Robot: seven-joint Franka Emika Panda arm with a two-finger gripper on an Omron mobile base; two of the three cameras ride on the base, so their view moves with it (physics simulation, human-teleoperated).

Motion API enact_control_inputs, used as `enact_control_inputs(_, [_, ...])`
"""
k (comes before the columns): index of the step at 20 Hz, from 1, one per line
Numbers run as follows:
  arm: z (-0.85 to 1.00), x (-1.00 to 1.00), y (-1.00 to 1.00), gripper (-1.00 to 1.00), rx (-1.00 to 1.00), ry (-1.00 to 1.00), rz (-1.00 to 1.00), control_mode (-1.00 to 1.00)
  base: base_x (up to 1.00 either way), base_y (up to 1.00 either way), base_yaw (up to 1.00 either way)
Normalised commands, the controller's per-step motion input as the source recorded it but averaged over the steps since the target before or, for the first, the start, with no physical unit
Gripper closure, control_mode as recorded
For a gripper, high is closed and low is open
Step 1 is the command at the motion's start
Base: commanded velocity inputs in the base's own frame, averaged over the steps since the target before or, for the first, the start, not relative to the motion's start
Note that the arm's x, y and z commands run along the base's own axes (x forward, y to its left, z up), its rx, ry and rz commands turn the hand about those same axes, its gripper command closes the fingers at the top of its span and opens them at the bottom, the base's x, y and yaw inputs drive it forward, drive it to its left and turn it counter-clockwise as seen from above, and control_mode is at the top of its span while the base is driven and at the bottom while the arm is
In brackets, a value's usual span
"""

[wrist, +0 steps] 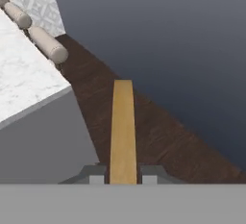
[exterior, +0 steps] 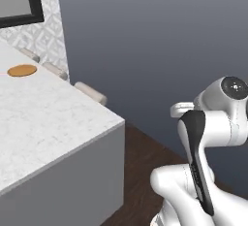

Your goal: Start the toaster. Once the lever pops up, take the bread to the plate on the dining counter.

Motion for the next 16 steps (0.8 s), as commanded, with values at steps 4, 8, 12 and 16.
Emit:
enact_control_inputs(4, [0.0, 0.0, 0.0, 1.0, 0.0, 0.0, 0.0, 1.0, 0.49, -1.0, 0.25])
enact_control_inputs(8, [0.0, 0.0, 0.0, 1.0, 0.0, 0.0, 0.0, 1.0, 0.96, -0.77, 0.26])
enact_control_inputs(12, [0.0, 0.0, 0.0, 1.0, 0.0, 0.0, 0.0, 1.0, 1.0, -0.84, 0.51])
enact_control_inputs(16, [0.0, 0.0, 0.0, 1.0, 0.0, 0.0, 0.0, 1.0, 0.98, -1.0, 0.48])
